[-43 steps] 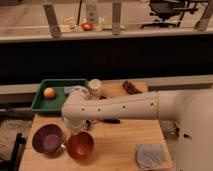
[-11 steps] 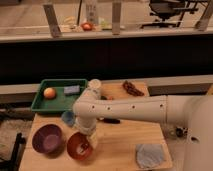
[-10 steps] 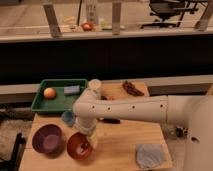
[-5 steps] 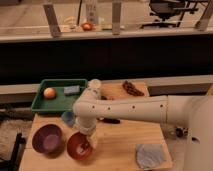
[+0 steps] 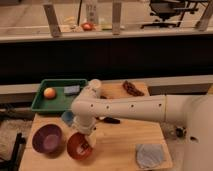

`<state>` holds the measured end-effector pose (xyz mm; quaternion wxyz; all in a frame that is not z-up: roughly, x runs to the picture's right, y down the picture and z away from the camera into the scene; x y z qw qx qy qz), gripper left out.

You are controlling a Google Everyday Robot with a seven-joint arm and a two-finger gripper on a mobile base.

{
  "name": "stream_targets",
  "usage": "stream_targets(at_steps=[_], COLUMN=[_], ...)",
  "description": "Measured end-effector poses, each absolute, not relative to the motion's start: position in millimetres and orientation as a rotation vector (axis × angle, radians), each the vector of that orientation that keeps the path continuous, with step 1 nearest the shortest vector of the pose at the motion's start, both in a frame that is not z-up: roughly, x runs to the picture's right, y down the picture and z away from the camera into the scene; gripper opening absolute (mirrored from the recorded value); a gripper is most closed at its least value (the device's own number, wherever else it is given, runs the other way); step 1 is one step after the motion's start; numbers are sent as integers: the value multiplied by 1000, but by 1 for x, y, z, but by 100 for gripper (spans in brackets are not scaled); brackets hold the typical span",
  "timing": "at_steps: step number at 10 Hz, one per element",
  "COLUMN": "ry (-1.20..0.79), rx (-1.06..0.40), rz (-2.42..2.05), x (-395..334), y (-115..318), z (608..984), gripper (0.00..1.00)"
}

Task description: Place fork in red bowl

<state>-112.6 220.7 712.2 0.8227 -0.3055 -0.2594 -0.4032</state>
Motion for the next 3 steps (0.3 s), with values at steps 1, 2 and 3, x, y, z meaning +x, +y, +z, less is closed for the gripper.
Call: stream_targets(at_steps=[1,2,3], ry=[-556,-561,-563], rx=[-648,-646,-645], rz=[-858,-861,-863], x=[-114,-115,-116], y=[219,217,217], z=[711,710,710], gripper=[80,80,80])
